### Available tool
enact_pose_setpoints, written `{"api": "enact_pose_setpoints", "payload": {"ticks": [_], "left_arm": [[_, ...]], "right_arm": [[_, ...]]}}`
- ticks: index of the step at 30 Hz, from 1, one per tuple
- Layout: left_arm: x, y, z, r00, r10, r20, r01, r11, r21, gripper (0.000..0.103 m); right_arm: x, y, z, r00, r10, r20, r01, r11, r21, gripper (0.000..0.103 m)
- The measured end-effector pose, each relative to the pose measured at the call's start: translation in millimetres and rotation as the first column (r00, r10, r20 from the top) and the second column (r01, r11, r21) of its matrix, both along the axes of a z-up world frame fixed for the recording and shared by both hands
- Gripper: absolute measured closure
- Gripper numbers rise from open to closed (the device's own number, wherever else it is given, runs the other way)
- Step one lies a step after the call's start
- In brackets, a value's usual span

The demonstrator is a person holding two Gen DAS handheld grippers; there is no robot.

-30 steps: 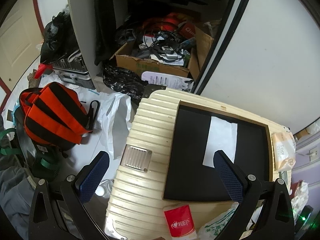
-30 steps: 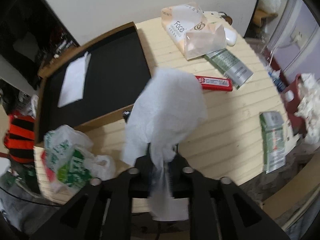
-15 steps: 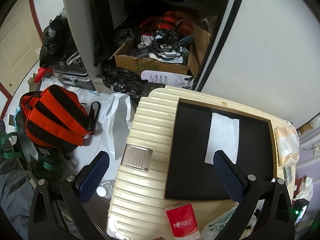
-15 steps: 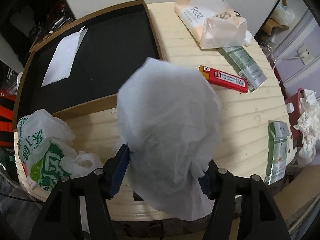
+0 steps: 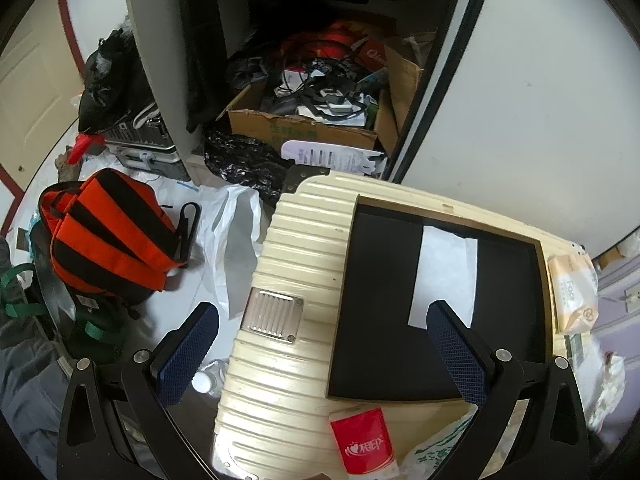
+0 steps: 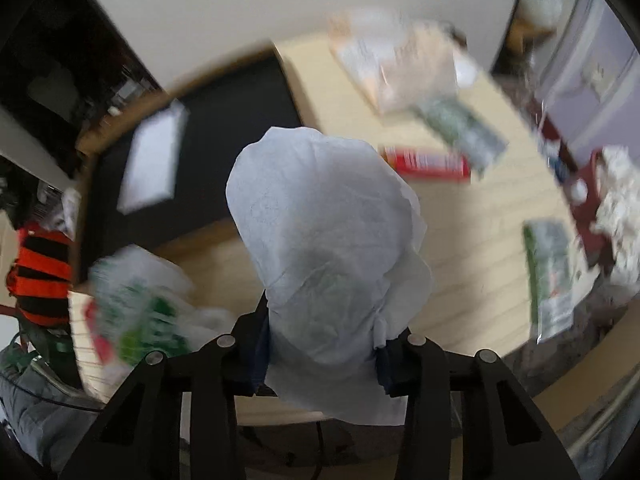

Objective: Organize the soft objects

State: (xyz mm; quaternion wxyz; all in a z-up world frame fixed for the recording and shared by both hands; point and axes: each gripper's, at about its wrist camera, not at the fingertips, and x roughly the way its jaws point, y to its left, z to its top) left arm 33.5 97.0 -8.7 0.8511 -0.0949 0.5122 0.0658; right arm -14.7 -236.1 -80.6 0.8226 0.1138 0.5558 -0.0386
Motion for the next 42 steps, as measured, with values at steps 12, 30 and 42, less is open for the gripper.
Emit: {"api": "enact_pose_setpoints", "payload": {"ticks": [12, 30, 42], "left_arm": [[3, 1, -6, 1.0, 0.008, -0.014, -0.008, 1.0, 0.014, 0.0], [-1, -16, -14, 0.999, -0.037, -0.033, 0.039, 0.997, 0.064, 0.0], [-3, -51, -37, 0.984, -0.143, -0.11, 0.155, 0.981, 0.114, 0.0]], "right_arm": [[88, 49, -26, 0.988, 0.13, -0.086, -0.134, 0.99, -0.047, 0.059], [-27, -46, 61, 0.983, 0.058, 0.174, -0.044, 0.996, -0.079, 0.013], [-5, -81, 41, 0.953, -0.193, 0.235, 0.189, 0.981, 0.04, 0.013]]}}
